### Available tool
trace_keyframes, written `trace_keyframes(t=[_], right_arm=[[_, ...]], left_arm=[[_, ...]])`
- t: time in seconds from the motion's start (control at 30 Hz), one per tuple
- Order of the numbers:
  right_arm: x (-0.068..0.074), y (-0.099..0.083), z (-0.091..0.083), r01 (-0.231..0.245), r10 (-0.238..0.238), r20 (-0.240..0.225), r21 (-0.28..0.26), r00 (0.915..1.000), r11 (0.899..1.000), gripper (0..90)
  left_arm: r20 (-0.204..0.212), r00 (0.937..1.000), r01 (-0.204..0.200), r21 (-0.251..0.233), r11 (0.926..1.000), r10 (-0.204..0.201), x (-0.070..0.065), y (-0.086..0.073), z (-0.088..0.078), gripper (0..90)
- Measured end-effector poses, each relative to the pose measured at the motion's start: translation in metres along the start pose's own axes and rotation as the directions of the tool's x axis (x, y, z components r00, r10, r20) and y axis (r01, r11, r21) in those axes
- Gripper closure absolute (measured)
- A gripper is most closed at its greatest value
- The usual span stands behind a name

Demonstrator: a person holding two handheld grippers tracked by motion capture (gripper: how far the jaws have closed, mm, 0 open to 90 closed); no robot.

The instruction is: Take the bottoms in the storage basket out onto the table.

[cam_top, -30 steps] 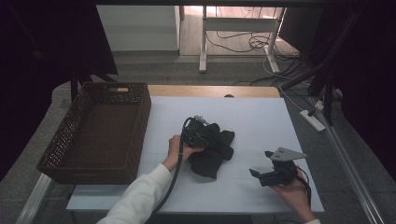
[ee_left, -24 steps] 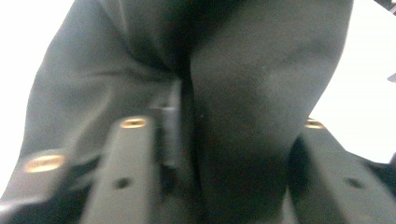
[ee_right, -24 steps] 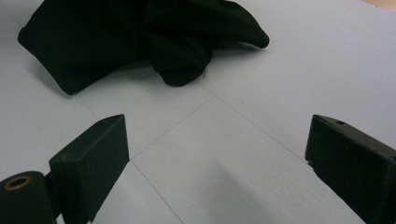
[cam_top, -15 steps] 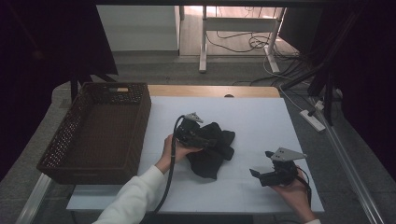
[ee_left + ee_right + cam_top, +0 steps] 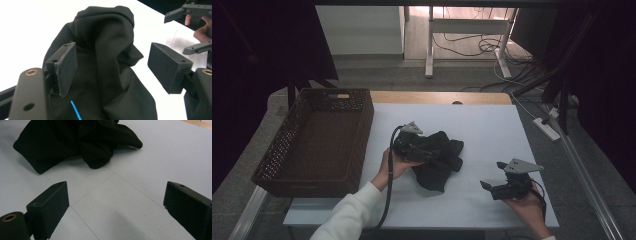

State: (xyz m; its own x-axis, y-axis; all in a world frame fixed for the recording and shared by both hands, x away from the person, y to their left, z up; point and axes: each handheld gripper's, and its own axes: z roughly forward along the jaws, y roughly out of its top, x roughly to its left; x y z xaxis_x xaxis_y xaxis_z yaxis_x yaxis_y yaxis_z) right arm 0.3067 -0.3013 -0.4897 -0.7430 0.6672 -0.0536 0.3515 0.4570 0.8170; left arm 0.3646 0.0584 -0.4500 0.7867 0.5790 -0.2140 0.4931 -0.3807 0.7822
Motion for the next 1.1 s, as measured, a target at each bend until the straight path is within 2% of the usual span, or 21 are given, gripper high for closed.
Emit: trace_keyframes(t=[0.13, 0.47, 0.6, 0.77, 0.93, 1.1], right_arm=[[0.001, 0.0, 0.0, 0.009, -0.009, 0.003, 0.002, 1.0, 1.0, 6.1], [0.001, 0.0, 0.0, 0.01, -0.01, -0.001, 0.0, 0.9999, 1.0, 6.1], [0.001, 0.0, -0.001, 0.008, -0.008, -0.003, -0.005, 1.0, 1.0, 6.1], [0.002, 0.0, -0.001, 0.01, -0.01, -0.004, -0.005, 0.9999, 1.0, 6.1], [0.002, 0.001, -0.002, 0.011, -0.011, -0.003, -0.01, 0.9999, 1.0, 6.1], [0.003, 0.0, -0.001, 0.014, -0.014, -0.008, -0.008, 0.9999, 1.0, 6.3]], left_arm=[[-0.013, 0.9998, -0.015, -0.002, 0.9999, 0.015, -0.004, -0.003, -0.007, 24.4], [-0.034, 0.9993, -0.013, -0.026, 0.9996, 0.012, -0.009, -0.012, -0.027, 23.3], [-0.058, 0.9981, -0.02, -0.027, 0.9995, 0.018, -0.012, -0.016, -0.038, 23.1], [-0.068, 0.9976, -0.014, -0.044, 0.9989, 0.011, -0.014, -0.024, -0.056, 23.1], [-0.117, 0.9932, -0.007, -0.056, 0.9984, 0.001, -0.016, -0.036, -0.074, 22.6], [-0.159, 0.9872, -0.023, -0.076, 0.9968, 0.01, -0.024, -0.048, -0.095, 22.8]])
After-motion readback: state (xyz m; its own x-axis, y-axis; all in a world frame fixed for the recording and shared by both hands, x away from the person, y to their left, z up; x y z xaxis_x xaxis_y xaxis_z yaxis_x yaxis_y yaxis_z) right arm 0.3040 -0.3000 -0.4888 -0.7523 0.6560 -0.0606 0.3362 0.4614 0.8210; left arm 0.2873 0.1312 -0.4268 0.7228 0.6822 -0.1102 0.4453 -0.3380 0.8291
